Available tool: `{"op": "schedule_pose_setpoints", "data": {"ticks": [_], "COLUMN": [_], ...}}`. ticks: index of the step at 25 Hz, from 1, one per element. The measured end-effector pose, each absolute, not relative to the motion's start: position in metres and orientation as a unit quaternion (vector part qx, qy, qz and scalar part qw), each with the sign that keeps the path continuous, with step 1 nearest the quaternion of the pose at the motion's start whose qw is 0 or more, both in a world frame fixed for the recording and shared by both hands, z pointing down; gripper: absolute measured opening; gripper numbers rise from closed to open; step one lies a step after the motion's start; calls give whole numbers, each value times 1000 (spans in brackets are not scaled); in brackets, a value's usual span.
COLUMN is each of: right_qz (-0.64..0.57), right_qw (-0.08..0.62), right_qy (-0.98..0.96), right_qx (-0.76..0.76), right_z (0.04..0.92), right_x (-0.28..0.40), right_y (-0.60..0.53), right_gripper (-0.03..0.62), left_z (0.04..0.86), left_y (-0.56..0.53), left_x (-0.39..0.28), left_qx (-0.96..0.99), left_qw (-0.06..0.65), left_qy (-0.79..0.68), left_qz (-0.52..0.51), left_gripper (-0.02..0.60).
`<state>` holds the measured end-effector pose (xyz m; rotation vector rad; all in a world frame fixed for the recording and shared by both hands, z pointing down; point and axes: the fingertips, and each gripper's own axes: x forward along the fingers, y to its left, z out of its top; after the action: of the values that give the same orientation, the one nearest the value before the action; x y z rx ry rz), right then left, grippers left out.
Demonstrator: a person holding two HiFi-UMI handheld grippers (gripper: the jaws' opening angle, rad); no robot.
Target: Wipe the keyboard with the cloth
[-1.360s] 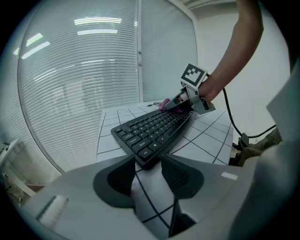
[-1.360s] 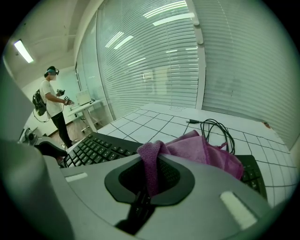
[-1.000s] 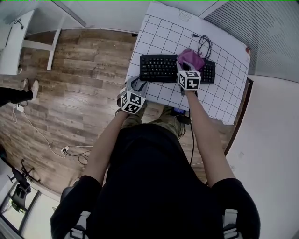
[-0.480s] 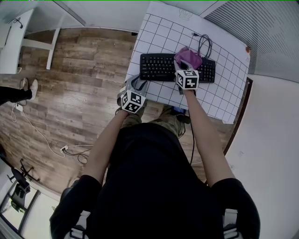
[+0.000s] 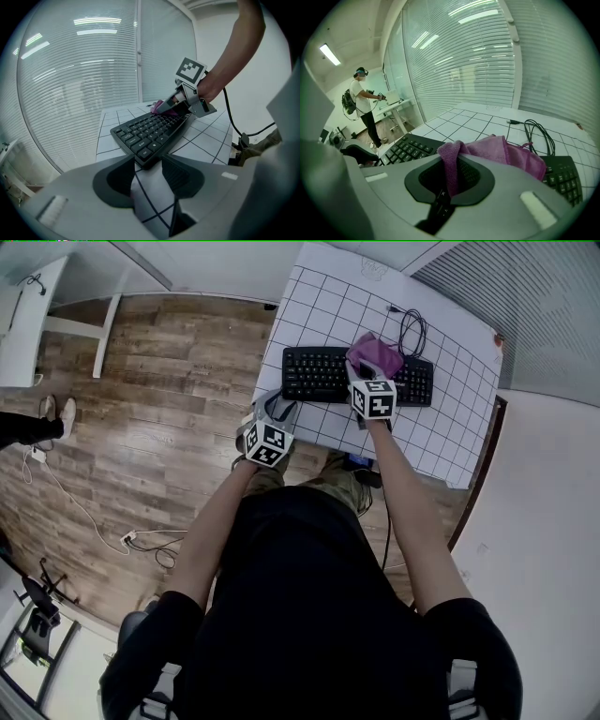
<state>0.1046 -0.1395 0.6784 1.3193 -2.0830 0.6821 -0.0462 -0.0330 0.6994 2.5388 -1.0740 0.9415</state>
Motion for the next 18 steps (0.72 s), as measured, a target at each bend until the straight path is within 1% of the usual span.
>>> {"op": "schedule_pose_setpoints", "data": {"ticks": [8,18], "right_qz": [253,246], "right_qw": [293,297], "right_qy": [-780,-791], "right_qx": [492,475], "right_z": [678,680], "right_x": [101,81], "right_y": [-139,-135], "right_gripper": [40,40], "left_z": [699,700], "left_y": [-33,-33], "left_x": [-47,-46], "left_qx": [866,866], "left_qw": [116,115], "left_qy": [-365,-365], "left_qz": [320,320], "left_gripper": [154,155]}}
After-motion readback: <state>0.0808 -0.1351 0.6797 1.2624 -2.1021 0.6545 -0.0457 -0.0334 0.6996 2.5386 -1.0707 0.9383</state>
